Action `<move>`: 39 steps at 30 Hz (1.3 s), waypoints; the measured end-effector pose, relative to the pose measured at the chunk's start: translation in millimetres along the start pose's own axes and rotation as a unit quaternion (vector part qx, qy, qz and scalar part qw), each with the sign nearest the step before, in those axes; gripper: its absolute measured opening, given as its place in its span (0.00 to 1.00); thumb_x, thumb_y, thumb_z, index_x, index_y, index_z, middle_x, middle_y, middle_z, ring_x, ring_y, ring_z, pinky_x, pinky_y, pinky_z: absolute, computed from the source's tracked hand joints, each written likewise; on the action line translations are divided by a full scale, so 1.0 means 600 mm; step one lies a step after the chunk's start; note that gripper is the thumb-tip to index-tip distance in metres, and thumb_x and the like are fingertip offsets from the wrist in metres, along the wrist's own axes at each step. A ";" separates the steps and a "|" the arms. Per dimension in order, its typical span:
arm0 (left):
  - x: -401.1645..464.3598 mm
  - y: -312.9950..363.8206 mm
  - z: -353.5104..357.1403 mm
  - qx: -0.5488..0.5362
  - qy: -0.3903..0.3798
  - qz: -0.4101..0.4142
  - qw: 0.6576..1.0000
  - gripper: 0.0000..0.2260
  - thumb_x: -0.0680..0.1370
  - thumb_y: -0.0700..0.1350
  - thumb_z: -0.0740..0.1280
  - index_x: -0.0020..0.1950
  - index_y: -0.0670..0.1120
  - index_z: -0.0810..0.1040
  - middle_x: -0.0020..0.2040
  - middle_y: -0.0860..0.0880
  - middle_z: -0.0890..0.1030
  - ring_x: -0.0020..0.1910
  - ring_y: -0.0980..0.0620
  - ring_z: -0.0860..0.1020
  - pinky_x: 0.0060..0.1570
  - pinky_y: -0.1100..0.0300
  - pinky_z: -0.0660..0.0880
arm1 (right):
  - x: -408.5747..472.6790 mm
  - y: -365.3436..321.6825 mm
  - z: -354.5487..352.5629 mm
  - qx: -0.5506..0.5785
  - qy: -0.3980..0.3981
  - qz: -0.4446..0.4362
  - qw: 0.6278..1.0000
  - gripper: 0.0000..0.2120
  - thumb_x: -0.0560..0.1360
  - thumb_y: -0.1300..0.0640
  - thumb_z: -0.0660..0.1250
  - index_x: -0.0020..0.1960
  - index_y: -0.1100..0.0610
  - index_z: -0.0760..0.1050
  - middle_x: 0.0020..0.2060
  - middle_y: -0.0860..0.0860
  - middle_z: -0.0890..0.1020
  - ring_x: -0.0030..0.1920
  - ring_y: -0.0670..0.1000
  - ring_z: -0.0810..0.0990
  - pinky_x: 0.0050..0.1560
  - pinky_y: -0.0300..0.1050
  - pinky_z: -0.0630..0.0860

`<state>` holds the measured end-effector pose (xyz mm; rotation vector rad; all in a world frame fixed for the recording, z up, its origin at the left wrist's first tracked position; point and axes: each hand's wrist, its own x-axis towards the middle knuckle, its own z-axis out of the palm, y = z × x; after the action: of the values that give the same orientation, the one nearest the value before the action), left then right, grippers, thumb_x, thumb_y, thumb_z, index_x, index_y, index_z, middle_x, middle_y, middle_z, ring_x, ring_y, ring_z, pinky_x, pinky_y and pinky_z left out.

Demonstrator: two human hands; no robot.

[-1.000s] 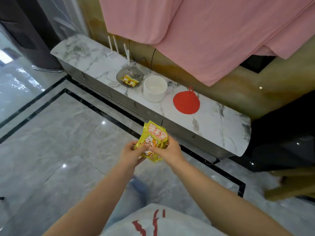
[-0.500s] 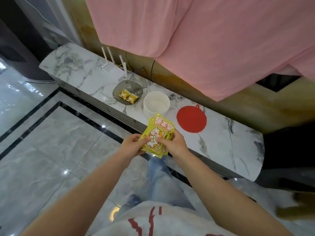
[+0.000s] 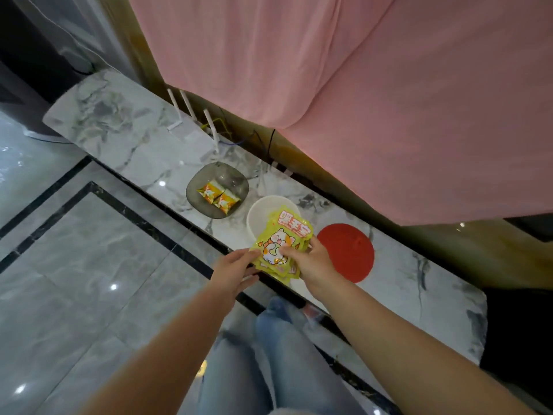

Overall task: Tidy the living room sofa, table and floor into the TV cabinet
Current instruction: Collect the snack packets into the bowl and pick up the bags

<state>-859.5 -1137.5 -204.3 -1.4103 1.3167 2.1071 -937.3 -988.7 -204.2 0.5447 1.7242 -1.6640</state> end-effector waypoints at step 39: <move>0.585 -0.050 -0.039 0.238 0.004 0.089 0.967 0.19 0.77 0.47 0.72 0.67 0.54 0.73 0.54 0.42 0.75 0.50 0.43 0.81 0.34 0.49 0.83 | 0.604 0.219 0.135 -0.301 0.144 0.087 0.939 0.28 0.78 0.54 0.67 0.74 0.56 0.60 0.66 0.56 0.70 0.64 0.58 0.74 0.60 0.47 0.71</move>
<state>-995.7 -1223.7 -518.3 -1.1300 1.8540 1.7131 -1080.0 -1110.2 -550.7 0.6376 2.1952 -0.8875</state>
